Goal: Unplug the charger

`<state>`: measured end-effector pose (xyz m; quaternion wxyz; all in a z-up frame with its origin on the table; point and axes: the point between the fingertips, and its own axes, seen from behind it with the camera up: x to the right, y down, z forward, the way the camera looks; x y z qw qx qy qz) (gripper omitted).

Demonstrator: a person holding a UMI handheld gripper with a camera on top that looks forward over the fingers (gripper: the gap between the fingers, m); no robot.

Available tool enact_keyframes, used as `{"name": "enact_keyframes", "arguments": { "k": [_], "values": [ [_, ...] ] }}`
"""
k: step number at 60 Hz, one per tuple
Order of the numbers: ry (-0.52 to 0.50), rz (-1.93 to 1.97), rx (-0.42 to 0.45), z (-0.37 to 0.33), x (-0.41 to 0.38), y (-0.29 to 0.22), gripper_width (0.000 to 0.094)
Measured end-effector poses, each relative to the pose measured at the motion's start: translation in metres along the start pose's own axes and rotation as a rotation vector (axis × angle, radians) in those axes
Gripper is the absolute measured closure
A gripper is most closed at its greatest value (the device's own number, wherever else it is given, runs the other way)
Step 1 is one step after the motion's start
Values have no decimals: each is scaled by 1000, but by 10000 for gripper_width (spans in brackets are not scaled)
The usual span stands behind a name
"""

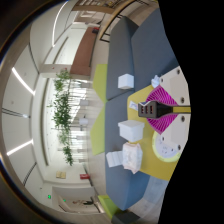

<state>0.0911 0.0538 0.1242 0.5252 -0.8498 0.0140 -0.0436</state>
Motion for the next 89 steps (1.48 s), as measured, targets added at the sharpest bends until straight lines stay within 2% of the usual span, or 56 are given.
{"name": "enact_keyframes", "arguments": {
  "k": [7, 10, 16, 24, 25, 27, 28, 31, 36, 40, 49, 69, 83, 89],
  "values": [
    [6, 26, -191, 27, 16, 83, 857],
    [-1, 48, -244, 35, 16, 104, 840],
    [-34, 54, -303, 42, 12, 128, 804],
    [-57, 66, -313, 53, 10, 127, 725],
    [-55, 67, -318, 53, 12, 128, 693],
    [-38, 68, -332, 53, 17, 131, 560],
    [-26, 69, -337, 54, 20, 132, 420],
    [-22, 76, -330, 56, 22, 131, 188],
    [-34, 109, -318, 50, 22, 130, 156],
    [-38, 119, -310, 43, 22, 125, 88],
    [-38, 67, -279, 8, 24, 104, 100],
    [-46, 18, -162, -136, 16, 68, 103],
    [-54, -80, -102, -177, 6, 68, 86],
    [-56, -95, -104, -183, 7, 72, 89]
  ]
}}
